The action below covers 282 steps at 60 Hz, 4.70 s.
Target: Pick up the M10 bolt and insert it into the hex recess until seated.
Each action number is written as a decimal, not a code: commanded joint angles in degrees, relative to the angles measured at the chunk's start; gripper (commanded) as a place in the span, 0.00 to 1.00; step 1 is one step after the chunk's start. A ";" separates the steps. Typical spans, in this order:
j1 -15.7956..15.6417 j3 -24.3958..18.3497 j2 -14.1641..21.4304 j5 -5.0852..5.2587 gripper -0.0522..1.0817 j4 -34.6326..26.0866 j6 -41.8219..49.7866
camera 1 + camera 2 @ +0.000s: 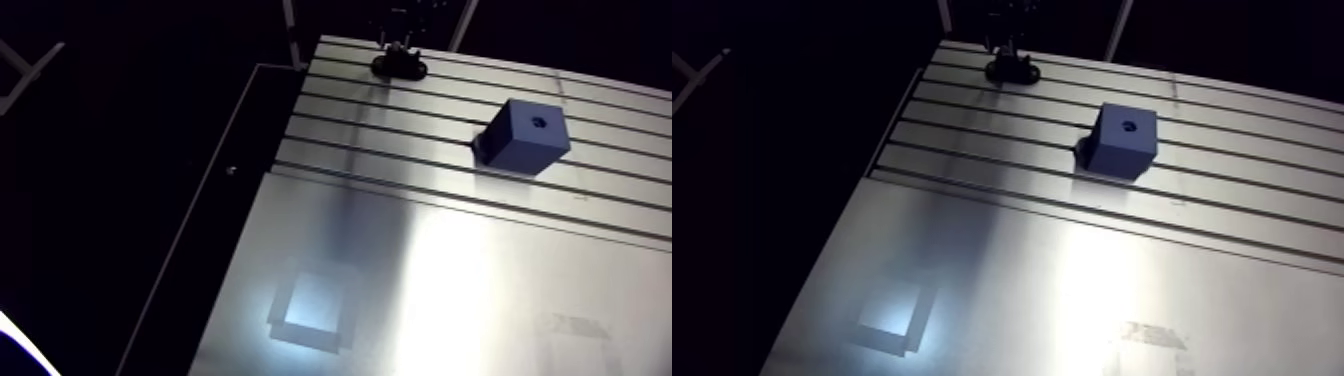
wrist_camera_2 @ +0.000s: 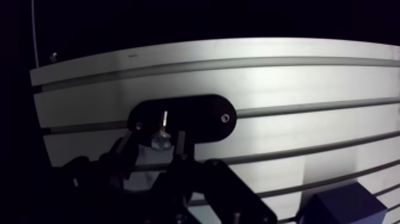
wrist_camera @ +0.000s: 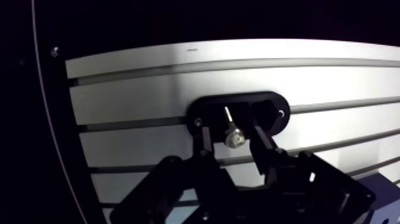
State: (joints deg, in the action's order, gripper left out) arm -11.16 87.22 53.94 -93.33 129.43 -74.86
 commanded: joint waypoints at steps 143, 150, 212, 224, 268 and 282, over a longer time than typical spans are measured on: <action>0.00 0.18 -0.11 -0.49 0.63 0.00 -0.68; 0.00 0.18 -0.11 -0.56 0.63 -0.08 -0.68; -0.09 0.01 -0.21 -0.56 0.67 0.00 -0.68; 0.00 0.01 -0.11 -0.50 0.68 0.00 -0.77; 0.07 -0.78 2.30 -0.05 0.69 -0.42 -2.79; 0.26 -0.78 4.83 0.04 0.70 -1.79 -4.76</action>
State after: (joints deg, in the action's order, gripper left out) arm -11.08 86.50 56.60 -93.38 128.79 -77.93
